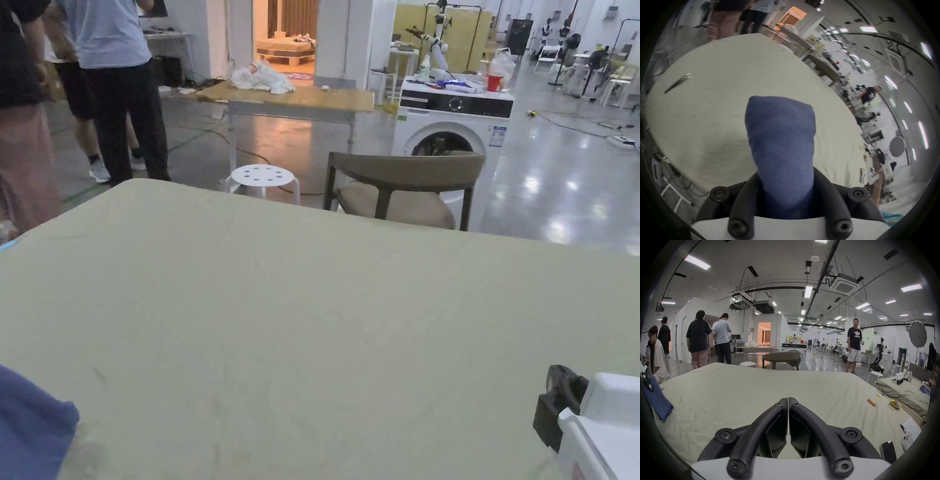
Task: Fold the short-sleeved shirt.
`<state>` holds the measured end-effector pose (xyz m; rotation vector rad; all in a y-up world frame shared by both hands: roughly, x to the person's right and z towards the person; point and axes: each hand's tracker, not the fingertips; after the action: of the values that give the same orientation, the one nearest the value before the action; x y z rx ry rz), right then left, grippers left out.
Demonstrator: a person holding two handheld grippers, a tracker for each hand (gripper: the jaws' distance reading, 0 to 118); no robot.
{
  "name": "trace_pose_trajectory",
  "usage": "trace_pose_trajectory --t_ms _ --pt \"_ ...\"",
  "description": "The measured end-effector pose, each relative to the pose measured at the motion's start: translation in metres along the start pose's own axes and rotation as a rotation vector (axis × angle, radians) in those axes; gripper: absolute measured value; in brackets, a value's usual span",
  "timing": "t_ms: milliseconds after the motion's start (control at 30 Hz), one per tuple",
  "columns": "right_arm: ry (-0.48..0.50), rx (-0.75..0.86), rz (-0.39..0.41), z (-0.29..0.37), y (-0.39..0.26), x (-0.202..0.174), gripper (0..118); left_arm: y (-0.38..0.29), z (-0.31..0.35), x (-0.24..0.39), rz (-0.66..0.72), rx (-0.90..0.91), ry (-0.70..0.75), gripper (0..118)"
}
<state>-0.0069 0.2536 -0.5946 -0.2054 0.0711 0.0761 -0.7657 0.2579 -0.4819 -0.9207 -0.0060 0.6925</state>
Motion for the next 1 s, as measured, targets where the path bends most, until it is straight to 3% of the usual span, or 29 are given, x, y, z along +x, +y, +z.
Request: trace_pose_trajectory --t_ms 100,167,267,300,400,533,600,733,1000 --pt "-0.014 -0.006 -0.002 0.004 -0.007 0.006 0 0.013 -0.007 -0.040 0.027 0.008 0.100 17" --pt "-0.021 -0.022 -0.005 0.004 -0.014 0.008 0 0.010 -0.015 -0.048 0.025 -0.012 0.150 25" --pt "-0.020 -0.053 -0.012 0.006 -0.022 0.011 0 0.012 -0.026 -0.053 -0.024 -0.021 0.288 62" --pt "-0.018 -0.059 -0.011 0.006 -0.024 0.011 0 0.014 -0.025 -0.051 -0.052 -0.009 0.348 65" --pt "-0.022 -0.062 -0.014 0.009 -0.026 0.015 0 0.023 -0.015 -0.049 -0.102 0.093 0.528 65" --pt "-0.021 -0.065 -0.014 0.009 -0.027 0.015 0 0.023 -0.001 -0.024 -0.173 0.220 0.632 65" --pt "-0.021 -0.063 -0.016 0.009 -0.028 0.014 0 0.020 -0.001 -0.007 -0.204 0.258 0.643 65" --pt "-0.015 -0.066 -0.028 0.010 -0.033 0.012 0 0.002 -0.013 0.033 -0.264 0.355 0.530 65" --pt "-0.005 -0.052 -0.052 0.008 -0.036 -0.001 0 -0.116 -0.097 0.176 -0.456 0.491 0.268 64"
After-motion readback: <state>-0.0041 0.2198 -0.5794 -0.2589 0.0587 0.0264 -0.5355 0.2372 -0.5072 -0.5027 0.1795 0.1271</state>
